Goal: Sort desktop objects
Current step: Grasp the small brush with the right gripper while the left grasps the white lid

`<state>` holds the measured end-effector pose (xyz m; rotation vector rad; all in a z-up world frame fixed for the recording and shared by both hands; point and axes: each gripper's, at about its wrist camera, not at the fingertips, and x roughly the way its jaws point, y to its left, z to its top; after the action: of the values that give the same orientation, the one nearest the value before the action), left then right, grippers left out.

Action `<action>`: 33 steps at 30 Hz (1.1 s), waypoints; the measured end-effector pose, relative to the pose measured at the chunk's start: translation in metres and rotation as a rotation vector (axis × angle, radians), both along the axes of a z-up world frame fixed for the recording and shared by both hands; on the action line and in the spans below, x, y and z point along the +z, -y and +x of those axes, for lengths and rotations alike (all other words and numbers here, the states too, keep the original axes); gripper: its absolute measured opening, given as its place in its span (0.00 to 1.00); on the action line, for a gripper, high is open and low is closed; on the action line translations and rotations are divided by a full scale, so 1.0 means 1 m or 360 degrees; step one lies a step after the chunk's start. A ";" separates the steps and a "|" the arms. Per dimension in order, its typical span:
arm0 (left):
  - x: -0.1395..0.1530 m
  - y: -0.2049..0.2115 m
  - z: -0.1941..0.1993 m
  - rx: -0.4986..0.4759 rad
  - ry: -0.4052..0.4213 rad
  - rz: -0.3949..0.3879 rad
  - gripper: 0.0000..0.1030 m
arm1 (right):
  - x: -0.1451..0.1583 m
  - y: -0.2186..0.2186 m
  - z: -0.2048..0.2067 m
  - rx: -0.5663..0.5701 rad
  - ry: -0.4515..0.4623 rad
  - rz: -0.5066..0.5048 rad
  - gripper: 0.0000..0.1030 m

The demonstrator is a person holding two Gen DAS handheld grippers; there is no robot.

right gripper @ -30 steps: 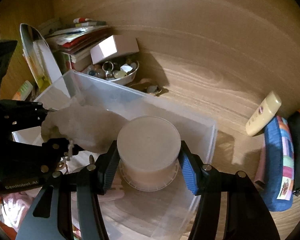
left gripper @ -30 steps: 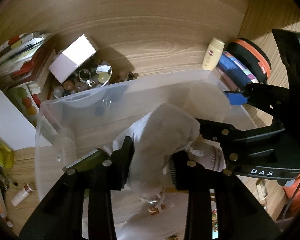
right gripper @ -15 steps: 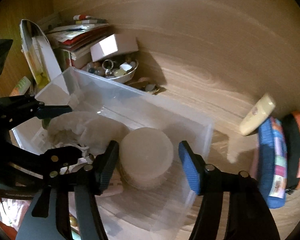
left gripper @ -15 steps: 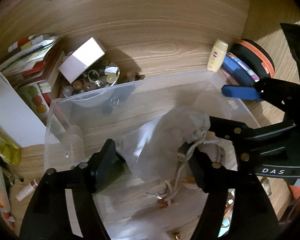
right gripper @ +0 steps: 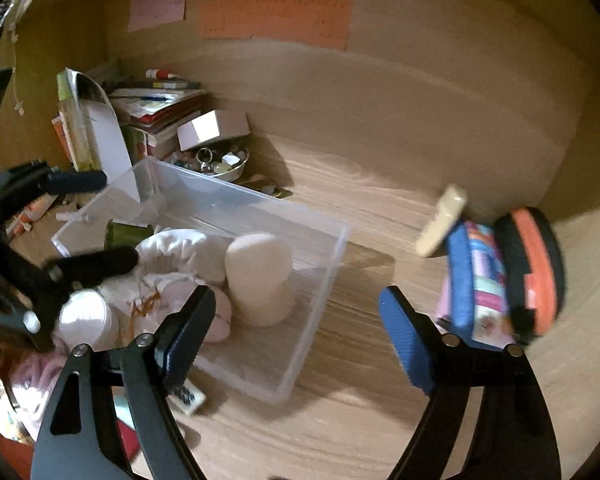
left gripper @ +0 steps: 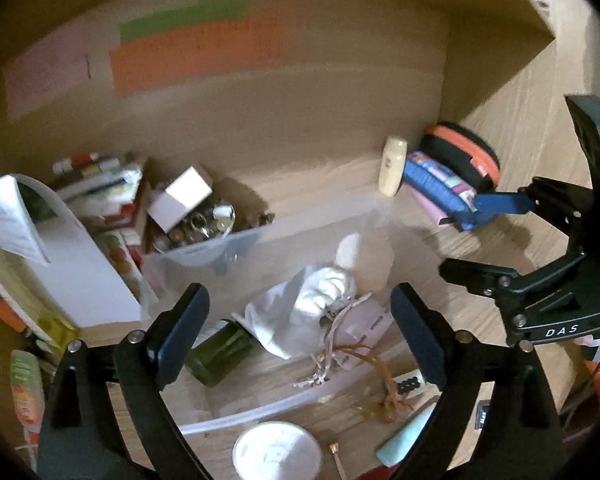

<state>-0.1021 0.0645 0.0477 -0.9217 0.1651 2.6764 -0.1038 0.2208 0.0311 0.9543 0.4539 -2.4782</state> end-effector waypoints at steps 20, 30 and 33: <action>-0.037 0.042 0.061 0.0150 0.0157 -0.0018 0.92 | -0.051 -0.056 0.089 -0.0228 0.0040 -0.0171 0.84; -0.078 0.045 0.063 0.0149 0.0341 -0.0063 0.92 | -0.081 -0.074 0.093 -0.0338 0.0169 -0.0182 0.74; -0.082 0.040 0.063 0.0131 0.0359 -0.0065 0.92 | -0.083 -0.067 0.096 -0.0273 0.0166 -0.0128 0.66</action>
<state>-0.0387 0.0242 -0.0347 -1.2597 0.1341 2.6257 -0.0074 0.2876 -0.0517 1.1251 0.2456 -2.5608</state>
